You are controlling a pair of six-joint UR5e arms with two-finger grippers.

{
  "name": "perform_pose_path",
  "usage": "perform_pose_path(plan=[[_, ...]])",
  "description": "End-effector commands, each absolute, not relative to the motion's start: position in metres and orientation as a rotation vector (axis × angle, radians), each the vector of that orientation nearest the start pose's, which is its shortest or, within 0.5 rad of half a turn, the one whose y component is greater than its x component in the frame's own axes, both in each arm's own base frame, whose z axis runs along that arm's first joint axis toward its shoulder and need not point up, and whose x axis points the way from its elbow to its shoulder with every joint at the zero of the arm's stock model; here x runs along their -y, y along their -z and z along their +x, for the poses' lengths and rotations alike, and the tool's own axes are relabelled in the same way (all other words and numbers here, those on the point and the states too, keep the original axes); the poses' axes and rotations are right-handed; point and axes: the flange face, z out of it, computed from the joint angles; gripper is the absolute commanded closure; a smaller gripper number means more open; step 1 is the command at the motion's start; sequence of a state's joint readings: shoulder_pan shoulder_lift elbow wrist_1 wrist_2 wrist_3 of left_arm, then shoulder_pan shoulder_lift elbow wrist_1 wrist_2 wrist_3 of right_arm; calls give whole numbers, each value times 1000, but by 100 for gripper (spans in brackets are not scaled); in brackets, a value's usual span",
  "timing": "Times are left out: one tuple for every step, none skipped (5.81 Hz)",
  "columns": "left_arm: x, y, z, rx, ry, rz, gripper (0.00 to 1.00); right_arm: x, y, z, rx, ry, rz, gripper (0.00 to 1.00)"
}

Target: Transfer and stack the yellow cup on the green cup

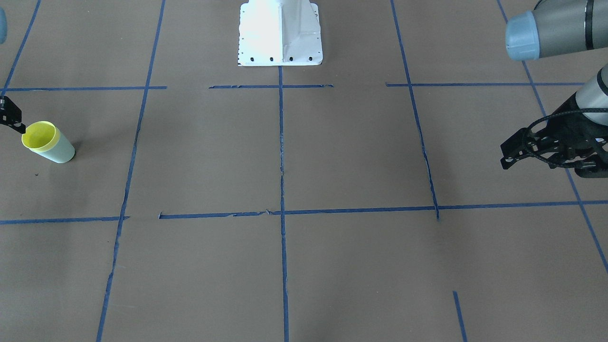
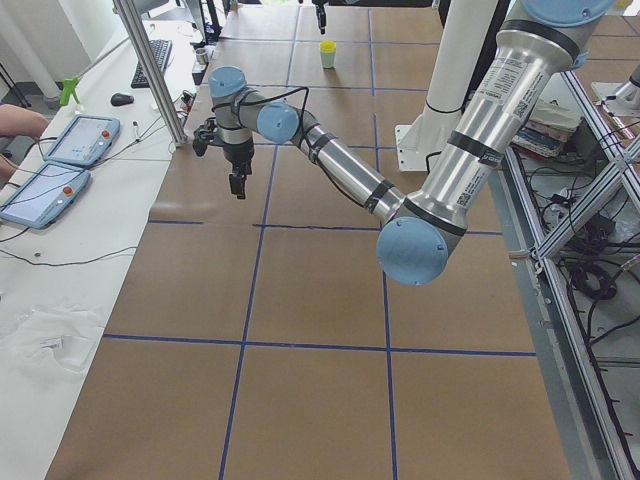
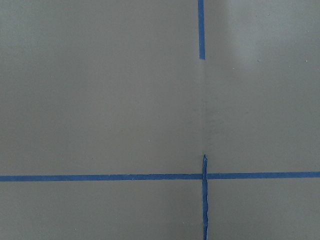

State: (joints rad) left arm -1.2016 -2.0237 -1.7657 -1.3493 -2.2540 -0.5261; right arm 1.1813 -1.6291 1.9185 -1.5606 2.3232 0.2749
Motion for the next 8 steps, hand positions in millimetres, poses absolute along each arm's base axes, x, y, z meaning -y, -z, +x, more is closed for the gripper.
perform_pose_path(plan=[[601, -357, 154, -766, -123, 107, 0, 466, -516, -82, 798, 176, 65, 0], [606, -373, 131, -751, -178, 135, 0, 467, -522, -44, 794, 191, 114, 0], [608, -400, 97, -730, -217, 149, 0, 464, -530, -16, 779, 203, 100, 0], [609, -425, 55, -713, -234, 160, 0, 453, -549, -1, 767, 243, 64, 0], [597, -471, 15, -699, -250, 143, 0, 438, -571, 14, 763, 201, 29, 0], [573, -521, -20, -749, -243, 108, 0, 425, -587, 34, 762, 140, 10, 0], [540, -563, -49, -796, -179, 64, 0, 416, -595, 39, 760, 115, -7, 0], [506, -601, -56, -818, -137, 12, 0, 419, -596, 38, 760, 112, -9, 0]])
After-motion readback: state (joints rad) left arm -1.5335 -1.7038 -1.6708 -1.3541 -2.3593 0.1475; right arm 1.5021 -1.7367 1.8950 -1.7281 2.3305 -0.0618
